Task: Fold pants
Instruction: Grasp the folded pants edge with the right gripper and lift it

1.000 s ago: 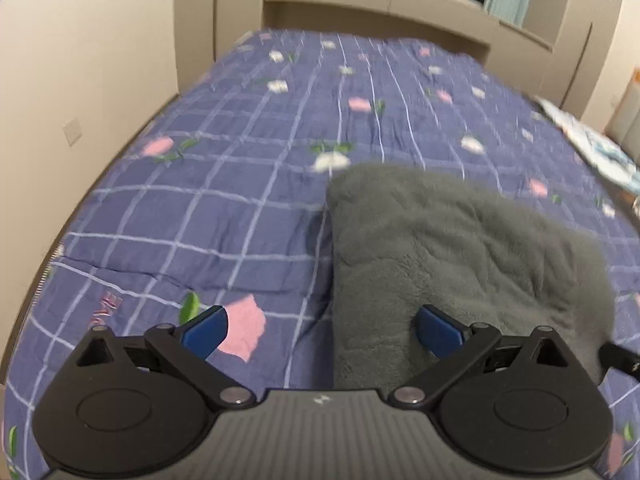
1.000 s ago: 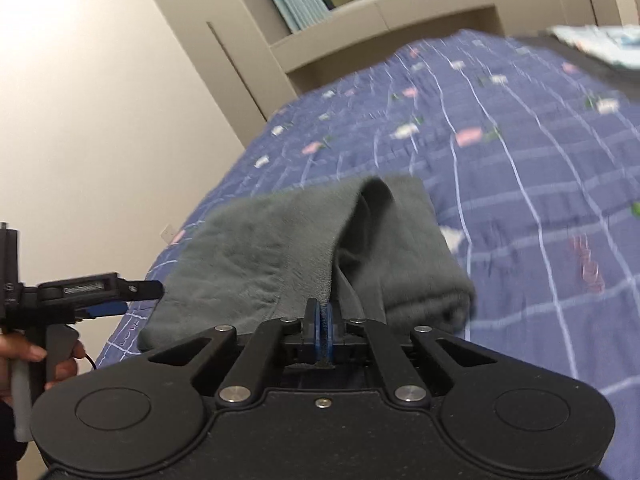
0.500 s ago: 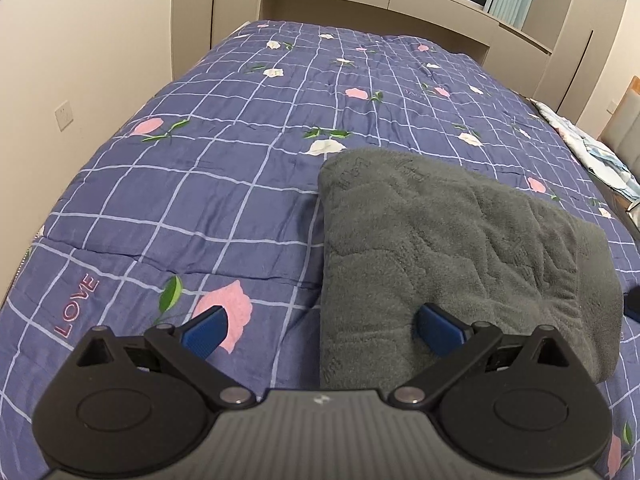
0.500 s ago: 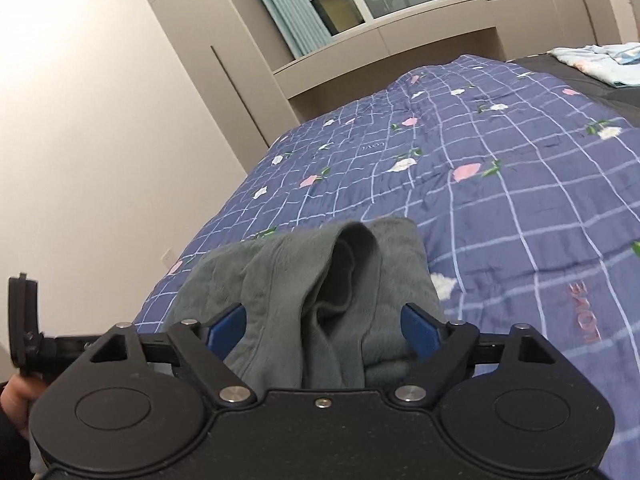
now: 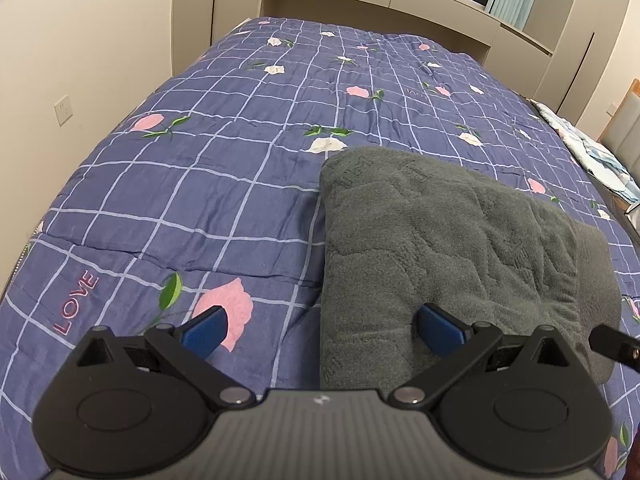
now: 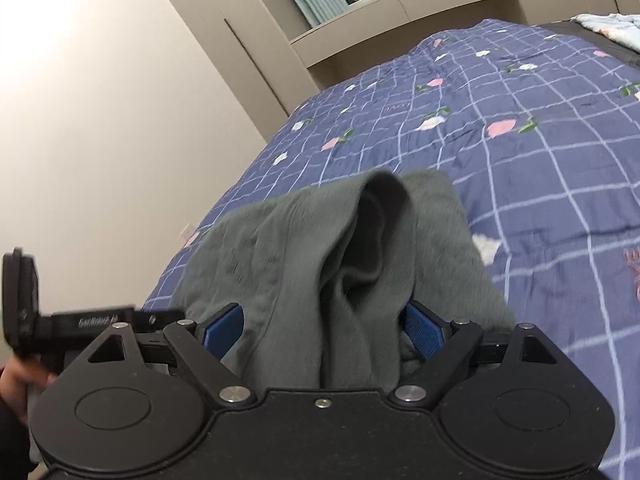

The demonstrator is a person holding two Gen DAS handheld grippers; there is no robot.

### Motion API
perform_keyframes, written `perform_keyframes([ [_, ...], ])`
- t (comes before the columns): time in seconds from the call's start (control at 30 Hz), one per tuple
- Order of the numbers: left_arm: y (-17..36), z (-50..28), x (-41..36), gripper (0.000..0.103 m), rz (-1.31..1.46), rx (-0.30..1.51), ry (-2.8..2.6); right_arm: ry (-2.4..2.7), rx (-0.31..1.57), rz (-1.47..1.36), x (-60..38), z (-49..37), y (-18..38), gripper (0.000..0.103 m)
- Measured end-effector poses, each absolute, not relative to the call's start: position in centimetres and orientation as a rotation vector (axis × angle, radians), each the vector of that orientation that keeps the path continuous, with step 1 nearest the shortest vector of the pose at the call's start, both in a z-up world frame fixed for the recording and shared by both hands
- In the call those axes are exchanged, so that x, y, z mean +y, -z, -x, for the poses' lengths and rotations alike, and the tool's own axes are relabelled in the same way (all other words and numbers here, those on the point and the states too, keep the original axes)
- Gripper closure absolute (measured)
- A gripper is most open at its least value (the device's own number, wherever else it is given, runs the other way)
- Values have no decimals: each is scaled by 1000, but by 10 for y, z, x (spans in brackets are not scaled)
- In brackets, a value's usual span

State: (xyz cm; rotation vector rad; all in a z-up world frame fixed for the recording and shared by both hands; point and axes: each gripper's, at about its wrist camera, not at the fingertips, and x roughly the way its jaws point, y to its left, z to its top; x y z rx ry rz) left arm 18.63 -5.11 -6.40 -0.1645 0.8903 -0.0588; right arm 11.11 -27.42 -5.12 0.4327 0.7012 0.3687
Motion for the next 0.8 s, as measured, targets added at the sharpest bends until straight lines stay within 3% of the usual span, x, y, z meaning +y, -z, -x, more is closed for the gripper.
perform_keyframes([
  [0.17, 64, -186, -51, 0, 167, 891, 55, -358, 694, -500, -277, -109, 54, 14],
  [0.4, 64, -186, -50, 0, 171, 892, 52, -333, 683, -494, -268, -111, 46, 47],
  [0.63, 68, -187, -51, 0, 173, 895, 48, -280, 701, -507, -264, -112, 56, 44],
  [0.77, 66, -187, -53, 0, 172, 905, 67, -270, 676, -416, -250, -109, 45, 82],
  [0.8, 65, -188, -54, 1, 174, 911, 79, -276, 668, -403, -248, -109, 42, 86],
])
